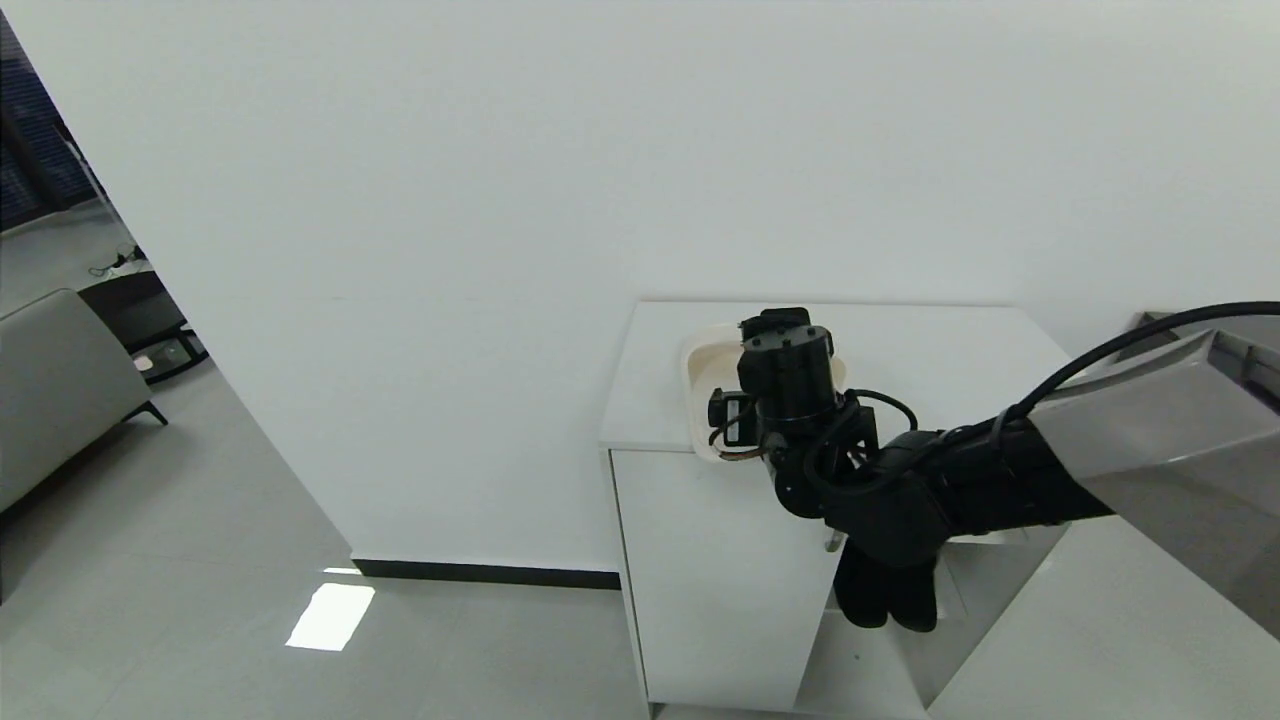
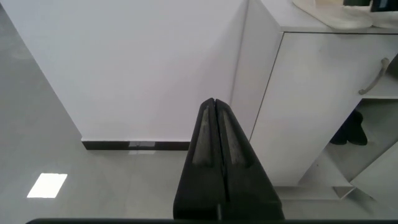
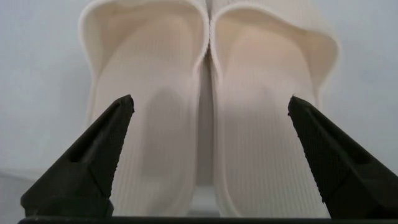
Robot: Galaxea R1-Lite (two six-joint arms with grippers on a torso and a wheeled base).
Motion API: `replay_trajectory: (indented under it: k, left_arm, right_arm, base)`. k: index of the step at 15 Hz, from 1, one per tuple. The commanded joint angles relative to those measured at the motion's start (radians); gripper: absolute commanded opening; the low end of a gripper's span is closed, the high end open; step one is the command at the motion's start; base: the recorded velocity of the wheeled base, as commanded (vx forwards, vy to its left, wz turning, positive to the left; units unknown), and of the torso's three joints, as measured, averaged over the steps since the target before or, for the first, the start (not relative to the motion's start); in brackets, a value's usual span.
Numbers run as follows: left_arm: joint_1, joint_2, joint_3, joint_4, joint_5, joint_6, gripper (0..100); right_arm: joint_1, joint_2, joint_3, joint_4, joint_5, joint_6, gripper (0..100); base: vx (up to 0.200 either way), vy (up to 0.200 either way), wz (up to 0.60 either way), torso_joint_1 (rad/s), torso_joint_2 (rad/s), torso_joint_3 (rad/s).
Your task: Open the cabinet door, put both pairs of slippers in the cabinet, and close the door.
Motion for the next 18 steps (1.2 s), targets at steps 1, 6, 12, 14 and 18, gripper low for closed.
replay_trajectory:
  k: [1,6,12,14,18]
  left_arm:
    - [0.0,0.001,0.0,0.0,0.0,-0.001,0]
    - [0.0,0.001,0.0,0.0,0.0,-0.001,0]
    - [0.0,0.001,0.0,0.0,0.0,-0.002,0]
    - [0.0,0.001,0.0,0.0,0.0,-0.002,0]
    - [-0.002,0.001,0.0,0.0,0.0,-0.004,0]
  right_arm:
    - [-0.019,0.039,-0.031,0.001,0.008,-0.003,100]
    - [-0.082,0.153,-0.212,0.004,0.007,-0.041,100]
    - [-0.108,0.228,-0.341,0.025,0.01,-0.053,0]
    - [-0.108,0.226,-0.346,0.027,0.01,-0.053,0]
    - [-0.103,0.126,-0.292,0.022,0.059,-0.04,0]
  base:
    - [0.0,0.0,0.0,0.0,0.0,0.0]
    - [0.0,0.0,0.0,0.0,0.0,0.0]
    - [0.0,0.0,0.0,0.0,0.0,0.0]
    - [0.0,0.0,0.0,0.0,0.0,0.0]
    - [0.0,0.0,0.0,0.0,0.0,0.0]
